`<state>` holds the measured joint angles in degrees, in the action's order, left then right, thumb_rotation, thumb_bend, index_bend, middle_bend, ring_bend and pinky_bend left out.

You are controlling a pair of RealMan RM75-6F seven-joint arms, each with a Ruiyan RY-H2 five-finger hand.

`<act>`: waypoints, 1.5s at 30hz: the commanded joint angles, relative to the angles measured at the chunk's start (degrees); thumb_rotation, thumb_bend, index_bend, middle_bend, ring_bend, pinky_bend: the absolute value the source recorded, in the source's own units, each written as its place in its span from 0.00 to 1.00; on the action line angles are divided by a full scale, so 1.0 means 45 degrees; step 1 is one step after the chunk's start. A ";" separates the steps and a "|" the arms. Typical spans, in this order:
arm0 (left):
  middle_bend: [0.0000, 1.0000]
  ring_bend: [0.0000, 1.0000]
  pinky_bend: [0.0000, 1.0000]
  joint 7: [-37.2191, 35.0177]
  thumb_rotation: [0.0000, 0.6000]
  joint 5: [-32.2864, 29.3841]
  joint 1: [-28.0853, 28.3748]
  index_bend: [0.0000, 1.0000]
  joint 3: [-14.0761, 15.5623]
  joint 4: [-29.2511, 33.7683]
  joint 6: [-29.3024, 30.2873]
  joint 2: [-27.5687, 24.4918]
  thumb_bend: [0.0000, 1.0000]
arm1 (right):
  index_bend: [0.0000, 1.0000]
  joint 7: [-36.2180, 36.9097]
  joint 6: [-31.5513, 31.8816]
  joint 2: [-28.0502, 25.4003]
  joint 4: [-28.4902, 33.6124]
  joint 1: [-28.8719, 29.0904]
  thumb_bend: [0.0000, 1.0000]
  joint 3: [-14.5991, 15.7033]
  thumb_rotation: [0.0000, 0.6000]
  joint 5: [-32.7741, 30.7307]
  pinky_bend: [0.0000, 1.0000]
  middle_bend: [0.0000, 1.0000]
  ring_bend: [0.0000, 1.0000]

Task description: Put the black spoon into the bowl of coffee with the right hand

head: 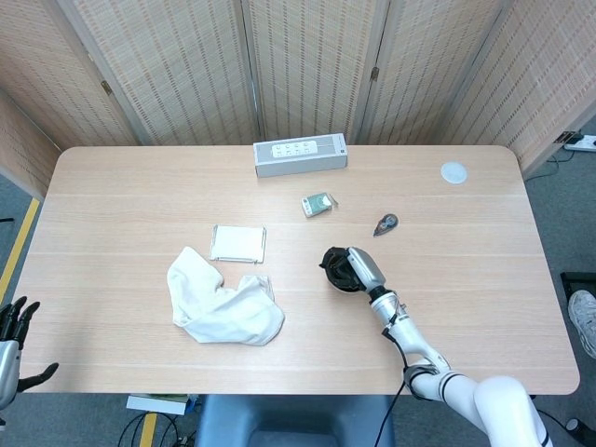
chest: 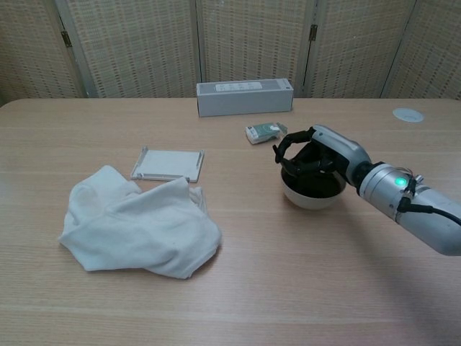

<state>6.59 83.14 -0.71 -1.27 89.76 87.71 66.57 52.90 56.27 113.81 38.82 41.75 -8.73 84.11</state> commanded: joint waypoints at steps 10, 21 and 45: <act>0.06 0.07 0.14 -0.0046 1.00 0.0055 0.0048 0.12 0.0010 -0.0089 -0.0077 0.0093 0.15 | 0.76 -0.0350 0.0260 -0.0833 0.0797 -0.0496 0.50 0.0470 1.00 0.0199 1.00 1.00 1.00; 0.06 0.07 0.14 -0.0068 1.00 0.0023 0.0081 0.12 -0.0018 -0.0167 -0.0134 0.0128 0.15 | 0.76 -0.0052 -0.0092 -0.0559 -0.0072 -0.0213 0.49 0.0111 1.00 -0.0099 1.00 1.00 1.00; 0.06 0.07 0.14 -0.0061 1.00 0.0024 0.0022 0.12 0.0026 -0.0184 -0.0111 0.0157 0.15 | 0.77 0.0628 0.0331 -0.0753 0.0076 -0.0580 0.49 0.0707 1.00 0.0322 1.00 1.00 1.00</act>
<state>6.32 83.25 -0.61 -1.16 88.94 87.22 67.27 55.92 57.81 110.67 39.04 39.34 -5.67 85.62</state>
